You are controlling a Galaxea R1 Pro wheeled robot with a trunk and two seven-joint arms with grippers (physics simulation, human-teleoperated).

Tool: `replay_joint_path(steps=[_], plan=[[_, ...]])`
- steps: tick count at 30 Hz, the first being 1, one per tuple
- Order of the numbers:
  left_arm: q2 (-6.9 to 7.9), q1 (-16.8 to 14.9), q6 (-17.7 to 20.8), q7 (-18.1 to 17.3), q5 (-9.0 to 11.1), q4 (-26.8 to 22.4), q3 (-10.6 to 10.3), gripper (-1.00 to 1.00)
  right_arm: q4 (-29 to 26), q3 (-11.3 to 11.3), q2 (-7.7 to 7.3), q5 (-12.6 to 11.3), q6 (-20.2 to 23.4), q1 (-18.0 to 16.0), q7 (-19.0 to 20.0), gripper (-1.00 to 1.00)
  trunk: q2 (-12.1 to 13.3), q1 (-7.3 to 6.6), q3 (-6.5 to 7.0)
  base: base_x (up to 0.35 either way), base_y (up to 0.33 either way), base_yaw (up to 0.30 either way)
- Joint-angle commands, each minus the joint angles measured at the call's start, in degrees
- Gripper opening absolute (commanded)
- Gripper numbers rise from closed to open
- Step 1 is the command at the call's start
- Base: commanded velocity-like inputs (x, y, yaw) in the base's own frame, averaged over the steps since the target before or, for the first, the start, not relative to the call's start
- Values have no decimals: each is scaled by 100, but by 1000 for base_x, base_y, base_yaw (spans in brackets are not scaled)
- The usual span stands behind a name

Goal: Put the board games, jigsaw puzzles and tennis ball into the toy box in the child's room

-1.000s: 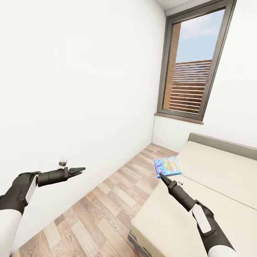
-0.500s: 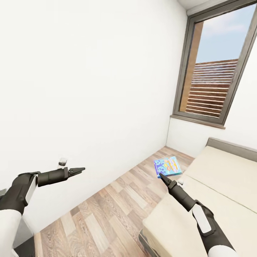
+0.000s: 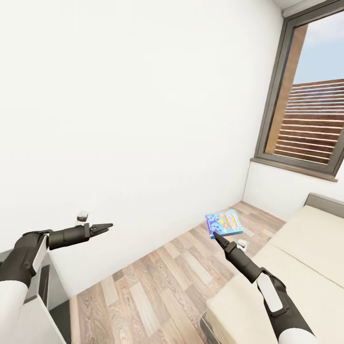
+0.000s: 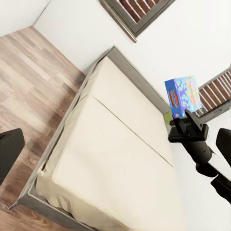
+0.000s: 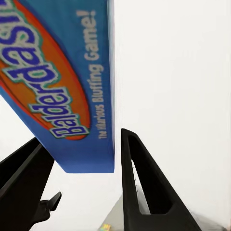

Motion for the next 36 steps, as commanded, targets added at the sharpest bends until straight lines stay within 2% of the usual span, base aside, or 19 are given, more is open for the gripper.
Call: replay_joint_path(steps=[1, 27, 36], plan=[[-1, -6, 57, -11, 13, 3, 1, 100, -1, -7, 0, -43, 47, -4, 7, -100, 32, -20, 11, 0, 0, 281], [-19, -6, 29, -10, 8, 3, -11, 100, -9, 4, 0, -37, 47, -6, 1, -100, 1075, -591, 567, 0, 0, 281], [-19, -6, 8, -13, 8, 3, -9, 100, -5, 15, 0, -37, 47, -4, 1, -100, 1075, -591, 598, 0, 0, 281]])
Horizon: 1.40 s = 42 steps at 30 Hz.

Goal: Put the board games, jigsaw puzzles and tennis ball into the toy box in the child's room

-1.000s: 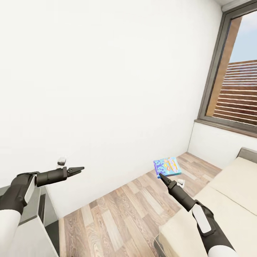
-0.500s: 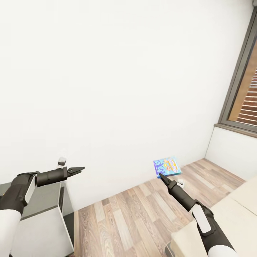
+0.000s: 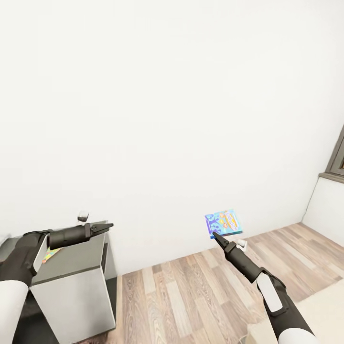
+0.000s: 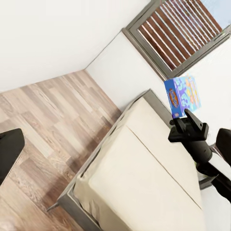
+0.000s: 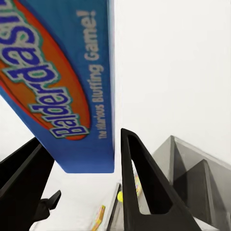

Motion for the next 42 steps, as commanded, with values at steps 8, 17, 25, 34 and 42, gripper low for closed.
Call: replay_joint_path(steps=[8, 17, 25, 34, 42], plan=[[-1, -3, 16, -13, 12, 4, -4, 100, -2, 1, 0, -48, 49, -2, 7, -100, -4, 2, 25, 0, 0, 281], [-4, -3, 10, -12, 12, 4, -4, 100, -1, 6, 0, -48, 49, -5, 7, -100, -4, 2, 56, 0, 0, 281], [-9, -3, 5, -4, 12, 4, -4, 100, 0, 7, 0, -48, 49, -5, 7, -100, -4, 2, 84, 0, 0, 281], [-11, -3, 5, -9, 12, 4, -24, 100, -3, 7, 0, -48, 46, -2, 7, -100, -4, 2, 107, 0, 0, 242], [-18, -3, 5, -7, 12, 4, -38, 100, -5, 7, 0, -48, 40, -3, 7, -100, -4, 2, 108, 0, 0, 28]])
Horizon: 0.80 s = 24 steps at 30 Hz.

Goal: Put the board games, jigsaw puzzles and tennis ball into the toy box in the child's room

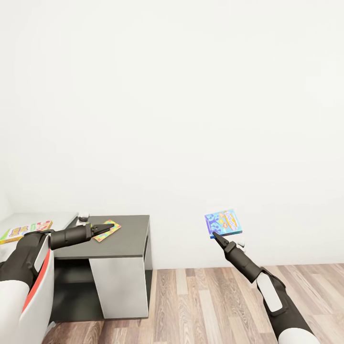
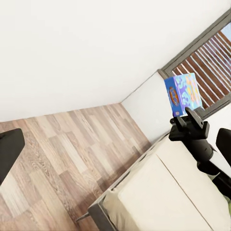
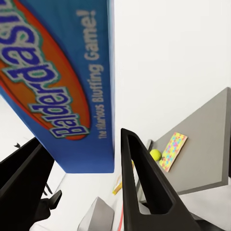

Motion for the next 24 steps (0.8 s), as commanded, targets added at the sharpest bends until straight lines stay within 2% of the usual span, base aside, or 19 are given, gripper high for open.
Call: replay_joint_path(steps=[1, 12, 17, 19, 21, 23, 24], plan=[[0, -1, 54, -11, 13, 2, 1, 100, 5, -6, 0, -36, 43, -2, 7, -100, -4, 2, -2, 0, 0, 3], [9, -1, 60, -15, 13, -3, 12, 100, 3, -26, -4, -36, 43, -3, 12, -100, -4, 2, -2, 0, 0, 0], [14, -3, 184, -9, 10, -191, 19, 100, -66, -22, -5, -23, 95, -12, -54, -100, -4, 2, -2, 0, 0, 0], [21, -20, 438, -5, 5, -246, 15, 100, -76, -5, -5, 1, 120, -62, -239, -100, -4, 2, -2, 0, 0, 0], [48, -65, 905, -2, 0, -359, 15, 100, -87, -6, -27, 26, 188, -223, -687, -100, -4, 2, -2, 0, 0, 0], [74, -210, 1141, 2, -18, -469, 22, 100, -91, 1, -57, 26, 507, -524, -1097, -100, -4, 2, -2, 0, 0, 0], [82, -260, 1178, 1, -19, -486, 25, 100, -92, 3, -63, 28, 625, -600, -1171, -100, -4, 2, -2, 0, 0, 0]])
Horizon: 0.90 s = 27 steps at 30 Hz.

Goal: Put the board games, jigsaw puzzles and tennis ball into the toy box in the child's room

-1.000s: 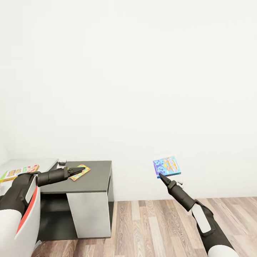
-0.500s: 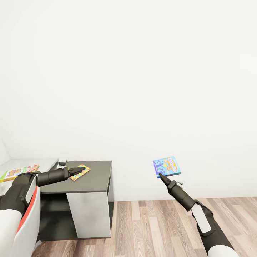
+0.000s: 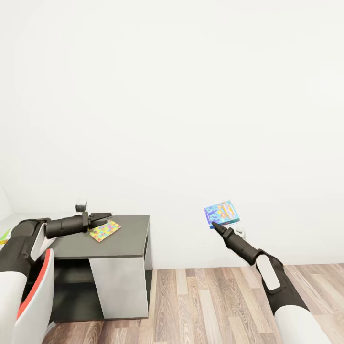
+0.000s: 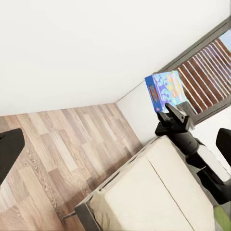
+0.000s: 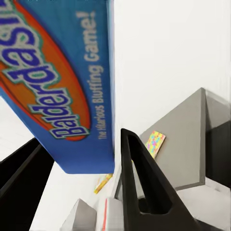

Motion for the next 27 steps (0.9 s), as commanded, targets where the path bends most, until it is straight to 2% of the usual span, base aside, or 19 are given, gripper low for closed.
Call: replay_joint_path(steps=[1, 4, 7, 12, 14, 17, 19, 21, 27], plan=[[40, -159, 133, -10, 15, -27, 6, 100, 0, -17, -11, -2, 436, -220, -150, -100, -4, 2, -4, 0, 0, 0], [122, -461, 193, -11, 11, -37, 10, 100, -63, -25, -19, -2, 1092, -658, -270, -100, -4, 2, -4, 0, 0, 0], [165, -774, 193, -12, 3, -11, 0, 100, -116, -15, 14, 1, 1403, -952, -317, -100, -4, 2, -4, 0, 0, 0], [269, -955, 193, -18, -2, 65, -39, 100, -131, 4, 35, 4, 1521, -1063, -334, -100, -4, 2, -4, 0, 0, 0], [296, -969, 193, -21, -5, 72, -127, 100, -138, 5, 39, 5, 1534, -1069, -332, -100, -4, 2, -4, 0, 0, 0], [333, -981, 193, -165, 23, 58, -603, 100, -148, 9, 56, 5, 1547, -1052, -330, -100, -4, 2, -4, 0, 0, 0], [341, -983, 193, -469, 5, 47, -763, 100, -159, 16, 60, 2, 1547, -1035, -326, -100, -4, 2, -4, 0, 0, 0], [355, -982, 193, -739, -10, 43, -816, 100, -163, 21, 62, -1, 1544, -1027, -328, -100, -4, 2, -4, 0, 0, 0], [488, -982, 193, -969, -5, 40, -853, 100, -166, 22, 75, -3, 1542, -1022, -330, -100, -4, 2, 0, 0, 0, 53]])
